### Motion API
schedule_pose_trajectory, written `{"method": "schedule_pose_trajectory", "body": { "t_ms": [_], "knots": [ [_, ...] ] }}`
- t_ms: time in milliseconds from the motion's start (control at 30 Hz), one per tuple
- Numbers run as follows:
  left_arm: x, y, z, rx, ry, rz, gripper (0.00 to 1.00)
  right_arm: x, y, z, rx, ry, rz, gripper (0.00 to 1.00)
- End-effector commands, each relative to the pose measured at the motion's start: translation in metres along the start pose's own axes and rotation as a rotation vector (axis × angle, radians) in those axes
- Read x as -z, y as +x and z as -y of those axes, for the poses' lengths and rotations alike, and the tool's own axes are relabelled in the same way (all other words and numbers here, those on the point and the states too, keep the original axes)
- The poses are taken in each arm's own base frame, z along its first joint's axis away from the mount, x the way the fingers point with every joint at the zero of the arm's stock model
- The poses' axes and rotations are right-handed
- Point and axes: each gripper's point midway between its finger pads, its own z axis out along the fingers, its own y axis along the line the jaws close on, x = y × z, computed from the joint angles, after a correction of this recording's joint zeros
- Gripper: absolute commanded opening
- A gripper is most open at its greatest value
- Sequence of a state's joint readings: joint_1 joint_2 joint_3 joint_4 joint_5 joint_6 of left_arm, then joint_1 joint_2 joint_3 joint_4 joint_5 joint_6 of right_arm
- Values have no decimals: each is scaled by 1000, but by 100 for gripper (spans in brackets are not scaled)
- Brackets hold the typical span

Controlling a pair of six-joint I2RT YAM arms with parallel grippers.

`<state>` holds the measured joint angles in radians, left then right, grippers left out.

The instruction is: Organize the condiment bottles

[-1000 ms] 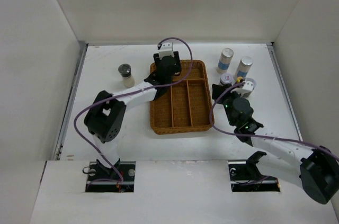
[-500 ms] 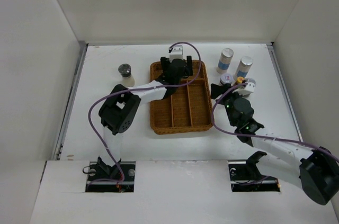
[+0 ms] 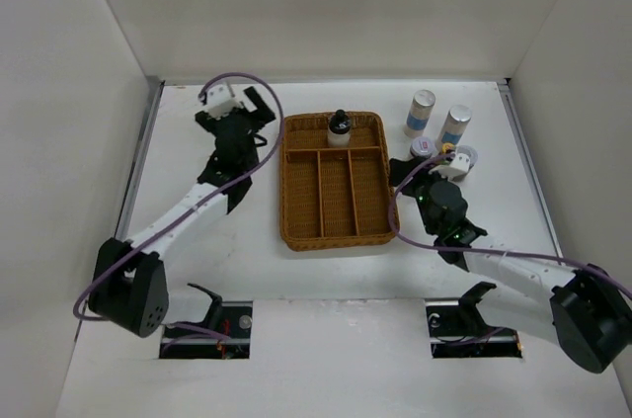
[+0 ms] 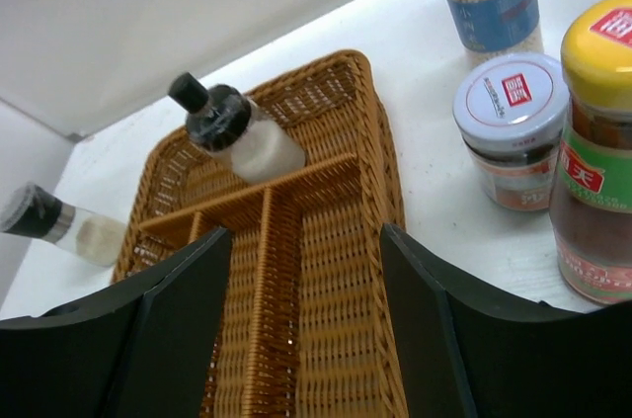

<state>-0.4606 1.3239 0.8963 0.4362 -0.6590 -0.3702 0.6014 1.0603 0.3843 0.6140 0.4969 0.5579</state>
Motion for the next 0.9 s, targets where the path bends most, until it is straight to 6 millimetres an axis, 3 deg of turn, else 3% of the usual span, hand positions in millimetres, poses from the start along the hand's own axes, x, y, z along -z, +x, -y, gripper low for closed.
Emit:
{"method": "schedule_pose_trajectory", "body": {
  "t_ms": [0,200,433,567,767,867],
  "knots": [
    [-2,22,-58,-48,-152,-55,87,-9,-11,-14,-29,-28,34,70],
    [-30,63,-71,-115,-130,-229,87,-13,3,-29,-4,-83,-25,82],
    [-49,76,-98,-141,-233,-223,88,-15,8,-36,5,-106,-46,88],
    [-69,83,-97,-139,-225,-226,85,-16,15,-41,12,-119,-68,88],
    [-82,86,-94,-155,-215,-230,63,-14,19,-48,30,-143,-75,89],
    [-80,90,-93,-151,-207,-239,42,-13,15,-47,36,-138,-63,89]
  ]
}}
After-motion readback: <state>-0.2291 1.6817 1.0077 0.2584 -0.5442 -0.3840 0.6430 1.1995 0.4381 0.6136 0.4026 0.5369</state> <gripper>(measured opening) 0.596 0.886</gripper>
